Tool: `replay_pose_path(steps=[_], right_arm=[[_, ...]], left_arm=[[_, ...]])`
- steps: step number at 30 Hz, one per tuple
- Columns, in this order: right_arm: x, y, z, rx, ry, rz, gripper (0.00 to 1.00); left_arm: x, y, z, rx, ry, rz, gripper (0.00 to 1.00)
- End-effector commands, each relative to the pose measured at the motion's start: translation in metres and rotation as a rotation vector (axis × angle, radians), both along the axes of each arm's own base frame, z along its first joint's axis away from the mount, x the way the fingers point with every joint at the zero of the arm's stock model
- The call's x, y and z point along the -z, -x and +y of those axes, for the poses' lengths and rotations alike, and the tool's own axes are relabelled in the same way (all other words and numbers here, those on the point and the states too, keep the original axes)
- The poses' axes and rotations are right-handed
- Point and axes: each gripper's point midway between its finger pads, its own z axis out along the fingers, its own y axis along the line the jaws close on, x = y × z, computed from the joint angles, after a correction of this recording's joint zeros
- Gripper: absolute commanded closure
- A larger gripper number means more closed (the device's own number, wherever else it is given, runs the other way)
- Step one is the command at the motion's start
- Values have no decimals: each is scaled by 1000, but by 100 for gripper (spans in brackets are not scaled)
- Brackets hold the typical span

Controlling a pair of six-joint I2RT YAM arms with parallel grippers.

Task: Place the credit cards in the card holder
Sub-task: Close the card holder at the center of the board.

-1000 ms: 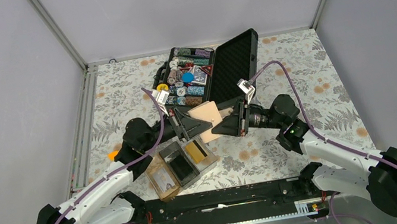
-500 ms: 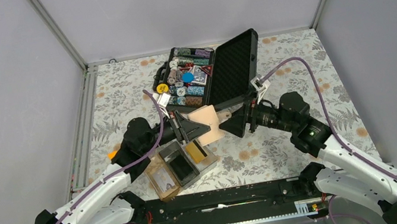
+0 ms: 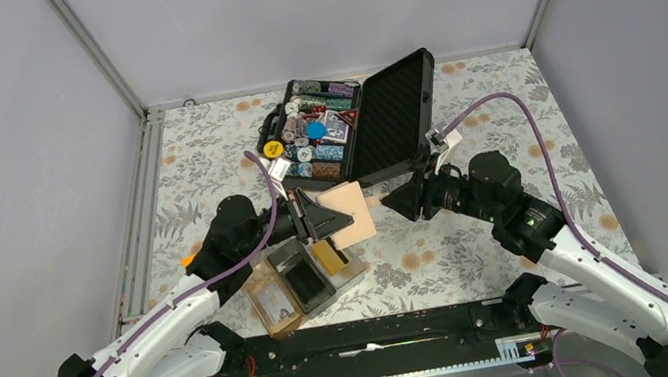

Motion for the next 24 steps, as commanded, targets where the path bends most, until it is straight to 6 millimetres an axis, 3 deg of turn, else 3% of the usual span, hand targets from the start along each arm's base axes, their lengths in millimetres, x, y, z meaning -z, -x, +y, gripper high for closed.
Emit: replay_pose_path(steps=[1, 7, 15, 19, 24], right_arm=[[-27, -3, 2, -8, -56, -87, 58], [-24, -5, 7, -21, -60, -80, 66], [-18, -5, 7, -25, -44, -72, 67], [-17, -3, 7, -31, -45, -69, 76], [-16, -1, 9, -47, -46, -64, 77]], left_arm=[[-44, -1, -1, 10, 83, -114, 100], [-46, -1, -3, 17, 96, -111, 100], [-46, 0, -3, 21, 99, -112, 100], [-45, 0, -2, 18, 98, -111, 100], [-46, 0, -1, 16, 101, -112, 100]])
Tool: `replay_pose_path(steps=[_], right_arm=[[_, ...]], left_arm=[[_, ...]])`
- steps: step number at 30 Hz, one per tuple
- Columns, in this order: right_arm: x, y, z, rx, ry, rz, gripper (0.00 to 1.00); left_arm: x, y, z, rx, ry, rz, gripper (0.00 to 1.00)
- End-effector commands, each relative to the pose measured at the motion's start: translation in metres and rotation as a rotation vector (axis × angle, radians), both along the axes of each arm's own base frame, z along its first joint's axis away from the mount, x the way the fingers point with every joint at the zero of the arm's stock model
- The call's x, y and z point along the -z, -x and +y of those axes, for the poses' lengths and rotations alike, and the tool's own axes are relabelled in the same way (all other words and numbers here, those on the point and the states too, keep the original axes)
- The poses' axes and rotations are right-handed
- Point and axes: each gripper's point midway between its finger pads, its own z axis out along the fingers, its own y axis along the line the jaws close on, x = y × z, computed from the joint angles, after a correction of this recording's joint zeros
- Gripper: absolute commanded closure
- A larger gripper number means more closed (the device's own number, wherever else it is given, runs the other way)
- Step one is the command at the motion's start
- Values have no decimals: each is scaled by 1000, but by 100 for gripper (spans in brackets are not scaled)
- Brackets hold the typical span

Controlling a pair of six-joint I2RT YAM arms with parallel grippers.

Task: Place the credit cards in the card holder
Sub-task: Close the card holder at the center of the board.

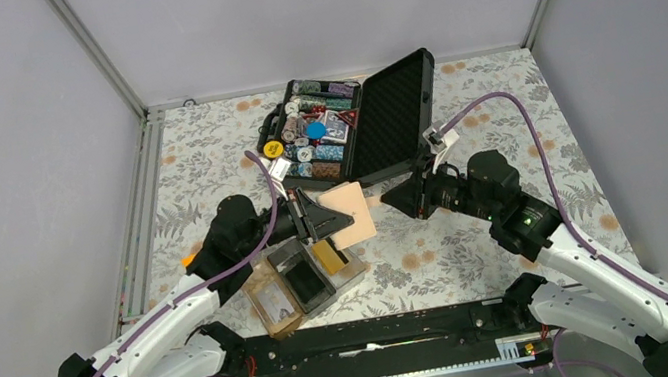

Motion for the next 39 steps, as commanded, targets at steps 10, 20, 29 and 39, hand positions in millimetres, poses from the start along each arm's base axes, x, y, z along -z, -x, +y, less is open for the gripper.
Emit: replay_pose_path(steps=[10, 20, 29, 39], right_arm=[[-15, 7, 5, -59, -40, -46, 100], [-34, 21, 31, -211, -185, -25, 100], [-28, 17, 44, -220, -177, 8, 100], [-10, 9, 59, -183, -129, 46, 100]], left_arm=[[-37, -8, 1, -36, 60, -93, 100], [-19, -26, 4, -143, -75, -24, 100], [-18, -24, -4, -128, -87, -18, 100], [-22, -19, -9, -95, -71, -33, 100]])
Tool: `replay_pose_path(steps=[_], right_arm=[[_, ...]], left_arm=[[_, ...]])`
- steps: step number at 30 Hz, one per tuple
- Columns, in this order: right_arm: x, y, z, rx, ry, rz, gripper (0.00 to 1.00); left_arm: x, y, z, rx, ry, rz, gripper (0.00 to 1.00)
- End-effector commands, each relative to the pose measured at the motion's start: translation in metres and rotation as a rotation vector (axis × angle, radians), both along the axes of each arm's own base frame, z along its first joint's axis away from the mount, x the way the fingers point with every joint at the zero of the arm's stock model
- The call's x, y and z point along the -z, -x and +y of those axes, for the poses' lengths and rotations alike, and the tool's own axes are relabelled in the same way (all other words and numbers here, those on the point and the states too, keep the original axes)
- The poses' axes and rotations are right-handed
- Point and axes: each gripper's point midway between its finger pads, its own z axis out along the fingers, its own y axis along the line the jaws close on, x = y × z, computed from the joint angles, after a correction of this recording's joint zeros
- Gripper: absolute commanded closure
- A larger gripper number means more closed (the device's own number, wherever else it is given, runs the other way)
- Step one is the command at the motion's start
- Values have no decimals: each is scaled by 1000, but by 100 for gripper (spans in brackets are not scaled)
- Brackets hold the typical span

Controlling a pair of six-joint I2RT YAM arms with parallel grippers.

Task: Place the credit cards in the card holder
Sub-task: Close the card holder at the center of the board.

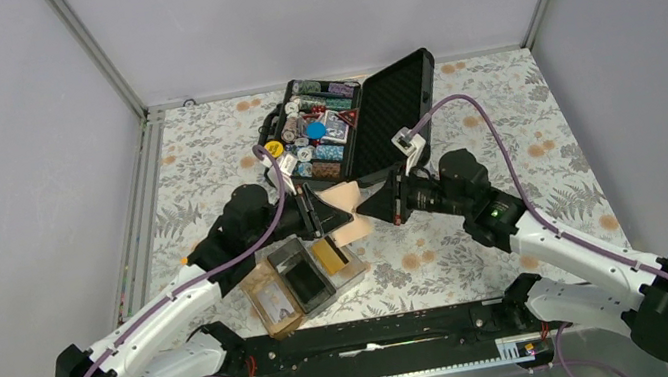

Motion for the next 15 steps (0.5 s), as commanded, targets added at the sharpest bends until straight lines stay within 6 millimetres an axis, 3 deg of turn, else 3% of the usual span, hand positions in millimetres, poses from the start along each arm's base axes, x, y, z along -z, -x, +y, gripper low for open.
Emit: replay_pose_path(steps=[1, 7, 15], right_arm=[[-24, -5, 8, 21, -51, -54, 100], [-19, -16, 0, 105, -21, -44, 100], [-18, -16, 4, 99, -12, -36, 100]], left_arm=[[-42, -3, -9, 24, 95, -114, 100], [-39, -2, -10, 25, 93, -107, 100], [-38, -2, -11, 32, 95, -104, 100]])
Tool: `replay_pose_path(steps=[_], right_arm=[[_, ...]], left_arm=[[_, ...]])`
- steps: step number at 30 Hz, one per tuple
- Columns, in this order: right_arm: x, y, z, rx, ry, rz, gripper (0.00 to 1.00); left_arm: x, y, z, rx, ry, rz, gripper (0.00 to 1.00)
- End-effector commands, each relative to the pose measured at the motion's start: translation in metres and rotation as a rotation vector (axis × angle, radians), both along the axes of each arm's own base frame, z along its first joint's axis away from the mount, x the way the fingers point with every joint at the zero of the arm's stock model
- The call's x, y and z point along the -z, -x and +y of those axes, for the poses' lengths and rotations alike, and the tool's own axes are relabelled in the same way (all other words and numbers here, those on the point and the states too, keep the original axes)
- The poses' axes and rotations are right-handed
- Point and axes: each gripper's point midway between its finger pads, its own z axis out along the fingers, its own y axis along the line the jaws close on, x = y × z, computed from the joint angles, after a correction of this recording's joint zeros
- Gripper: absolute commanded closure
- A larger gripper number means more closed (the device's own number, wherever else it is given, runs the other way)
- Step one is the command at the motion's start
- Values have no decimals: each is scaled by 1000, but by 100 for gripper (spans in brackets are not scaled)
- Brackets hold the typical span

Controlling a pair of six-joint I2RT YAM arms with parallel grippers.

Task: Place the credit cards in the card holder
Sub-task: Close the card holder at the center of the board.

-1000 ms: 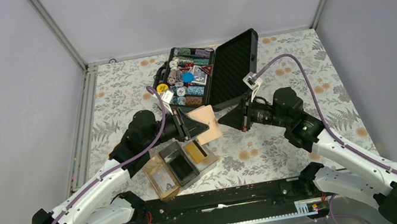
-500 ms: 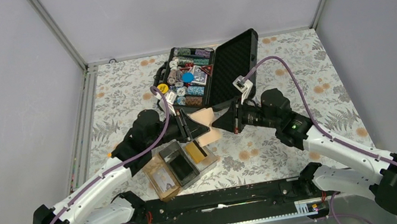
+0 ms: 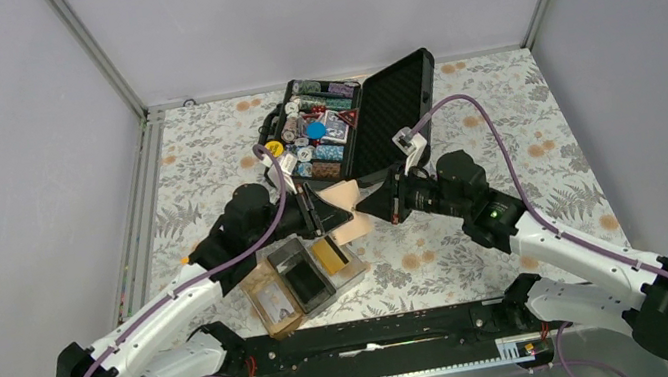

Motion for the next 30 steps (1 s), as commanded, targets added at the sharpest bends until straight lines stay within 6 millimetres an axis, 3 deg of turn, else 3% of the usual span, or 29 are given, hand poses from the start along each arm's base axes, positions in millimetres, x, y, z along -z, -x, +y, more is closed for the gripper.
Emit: replay_pose_path(steps=[1, 10, 24, 30], right_arm=[[-21, -8, 5, 30, -31, -47, 100], [-21, -6, 19, 2, -20, -52, 100], [0, 10, 38, -91, 89, -23, 100], [10, -6, 15, 52, 213, -60, 100]], left_arm=[[-41, 3, -12, 53, 107, -104, 100], [-42, 4, -15, 69, 112, -107, 100], [-39, 1, -16, 58, 106, -105, 100], [-33, -3, -12, 25, 81, -92, 100]])
